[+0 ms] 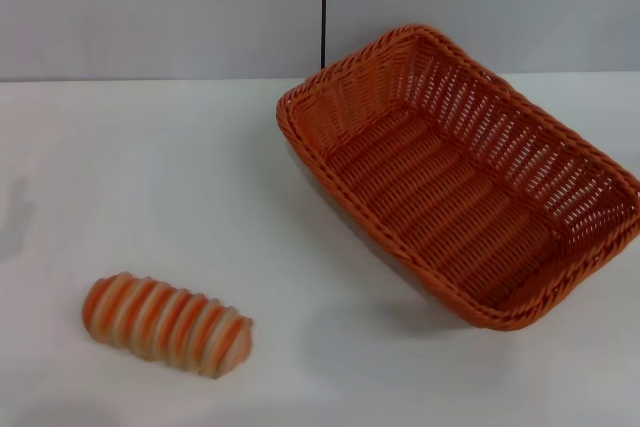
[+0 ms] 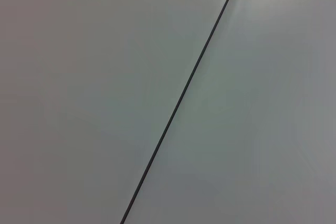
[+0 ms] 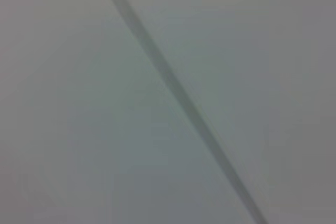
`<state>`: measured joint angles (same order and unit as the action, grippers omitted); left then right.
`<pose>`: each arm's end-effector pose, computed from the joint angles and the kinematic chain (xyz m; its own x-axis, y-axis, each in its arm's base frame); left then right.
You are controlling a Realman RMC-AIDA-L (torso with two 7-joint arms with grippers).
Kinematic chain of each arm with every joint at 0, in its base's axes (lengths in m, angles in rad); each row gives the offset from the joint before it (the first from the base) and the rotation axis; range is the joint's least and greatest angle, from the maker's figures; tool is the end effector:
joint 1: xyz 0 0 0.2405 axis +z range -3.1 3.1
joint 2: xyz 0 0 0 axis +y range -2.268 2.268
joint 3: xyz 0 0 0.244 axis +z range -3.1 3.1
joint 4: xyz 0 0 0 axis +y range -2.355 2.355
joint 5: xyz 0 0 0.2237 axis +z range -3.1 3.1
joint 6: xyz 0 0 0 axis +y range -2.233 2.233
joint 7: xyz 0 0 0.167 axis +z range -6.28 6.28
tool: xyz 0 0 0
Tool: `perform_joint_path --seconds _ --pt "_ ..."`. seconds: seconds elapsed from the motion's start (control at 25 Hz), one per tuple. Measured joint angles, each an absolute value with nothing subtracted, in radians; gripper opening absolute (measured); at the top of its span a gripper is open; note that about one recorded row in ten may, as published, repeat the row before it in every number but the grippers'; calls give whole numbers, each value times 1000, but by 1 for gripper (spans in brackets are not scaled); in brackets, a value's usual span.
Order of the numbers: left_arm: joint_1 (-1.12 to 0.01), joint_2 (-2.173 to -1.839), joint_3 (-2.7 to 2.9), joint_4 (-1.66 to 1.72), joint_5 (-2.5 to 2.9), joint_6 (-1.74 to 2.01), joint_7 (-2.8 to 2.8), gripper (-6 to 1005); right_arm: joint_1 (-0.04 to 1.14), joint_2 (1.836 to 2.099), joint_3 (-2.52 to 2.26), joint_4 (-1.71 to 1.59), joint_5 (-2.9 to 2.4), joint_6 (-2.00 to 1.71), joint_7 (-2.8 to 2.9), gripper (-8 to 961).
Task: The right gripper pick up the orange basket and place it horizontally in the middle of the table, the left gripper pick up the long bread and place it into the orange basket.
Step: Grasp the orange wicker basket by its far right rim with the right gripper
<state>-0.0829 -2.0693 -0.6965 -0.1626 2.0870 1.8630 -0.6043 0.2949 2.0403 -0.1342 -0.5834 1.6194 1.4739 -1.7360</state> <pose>-0.3432 0.2040 0.0538 0.2702 -0.4356 0.8586 0.9181 -0.1519 -0.3660 0.3720 0.3044 0.1445 0.2831 0.0167 -0.9589 -0.9228 -0.2676 -0.2771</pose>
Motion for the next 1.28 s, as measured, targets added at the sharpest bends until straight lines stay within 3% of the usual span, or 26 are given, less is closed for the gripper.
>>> perform_joint_path --seconds 0.12,0.16,0.32,0.56,0.76,1.08,1.28 --pt "-83 -2069 -697 -163 2087 1863 -604 832 284 1999 -299 -816 1543 1518 -1488 561" --pt "-84 -2069 -698 -164 2087 1861 -604 832 284 1999 -299 -816 1543 1518 -1488 560" --pt "-84 -2069 -702 -165 2086 1860 -604 832 312 1941 -405 -1018 1407 1585 -1247 554" --pt "-87 -2069 -701 -166 2086 1848 -604 832 408 1885 -505 -1232 1189 1684 -1005 546" --pt "-85 -2071 -697 -166 2086 1851 -604 832 536 1839 -577 -1225 1014 1757 -968 539" --pt "-68 -2072 -697 -169 2086 1854 -604 832 649 1835 -633 -1019 831 1732 -1003 528" --pt "-63 -2073 -697 -171 2087 1854 -604 832 673 1853 -665 -963 773 1676 -1018 521"
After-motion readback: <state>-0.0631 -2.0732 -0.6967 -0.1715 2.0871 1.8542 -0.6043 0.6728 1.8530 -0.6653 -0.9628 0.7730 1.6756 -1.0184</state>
